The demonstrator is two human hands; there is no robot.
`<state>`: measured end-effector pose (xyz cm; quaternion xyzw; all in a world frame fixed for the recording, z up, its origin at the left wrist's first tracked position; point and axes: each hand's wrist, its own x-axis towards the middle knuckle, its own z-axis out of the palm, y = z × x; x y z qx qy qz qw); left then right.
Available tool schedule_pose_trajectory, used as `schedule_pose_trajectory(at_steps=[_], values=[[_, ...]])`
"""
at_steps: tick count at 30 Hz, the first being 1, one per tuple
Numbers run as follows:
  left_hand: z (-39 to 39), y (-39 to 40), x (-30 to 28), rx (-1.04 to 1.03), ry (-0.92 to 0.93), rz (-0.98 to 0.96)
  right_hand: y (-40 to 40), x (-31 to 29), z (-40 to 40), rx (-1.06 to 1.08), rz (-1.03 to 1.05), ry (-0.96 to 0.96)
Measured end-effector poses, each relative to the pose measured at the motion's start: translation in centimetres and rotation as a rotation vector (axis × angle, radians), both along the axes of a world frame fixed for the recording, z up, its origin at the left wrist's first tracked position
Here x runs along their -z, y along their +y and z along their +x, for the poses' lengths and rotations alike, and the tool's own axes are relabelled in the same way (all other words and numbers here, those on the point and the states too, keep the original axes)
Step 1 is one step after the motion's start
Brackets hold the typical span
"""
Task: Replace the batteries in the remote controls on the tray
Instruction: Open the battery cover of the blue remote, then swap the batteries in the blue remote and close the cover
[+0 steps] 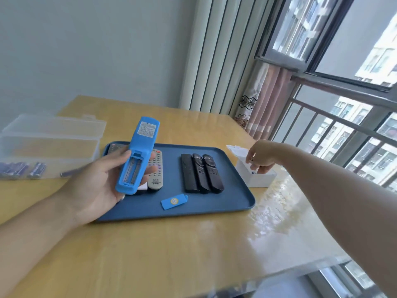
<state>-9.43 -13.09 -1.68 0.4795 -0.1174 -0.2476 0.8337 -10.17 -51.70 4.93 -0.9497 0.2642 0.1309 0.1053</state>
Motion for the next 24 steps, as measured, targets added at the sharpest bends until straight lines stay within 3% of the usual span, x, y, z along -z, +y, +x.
schedule_pose_trajectory(at_steps=[11, 18, 22, 24], values=[[0.8, 0.4, 0.4, 0.0, 0.007, -0.003, -0.1, 2.9, 0.0, 0.055, -0.135, 0.014], [0.2, -0.3, 0.0, -0.003, 0.03, 0.015, -2.0, 2.9, 0.0, 0.099, -0.19, 0.038], [0.2, -0.4, 0.0, -0.036, 0.032, 0.018, -2.9, 2.2, 0.0, -0.003, -0.304, 0.117], [0.5, -0.1, 0.2, -0.082, 0.042, -0.011, -2.0, 0.9, 0.4, 0.022, -0.25, 0.092]])
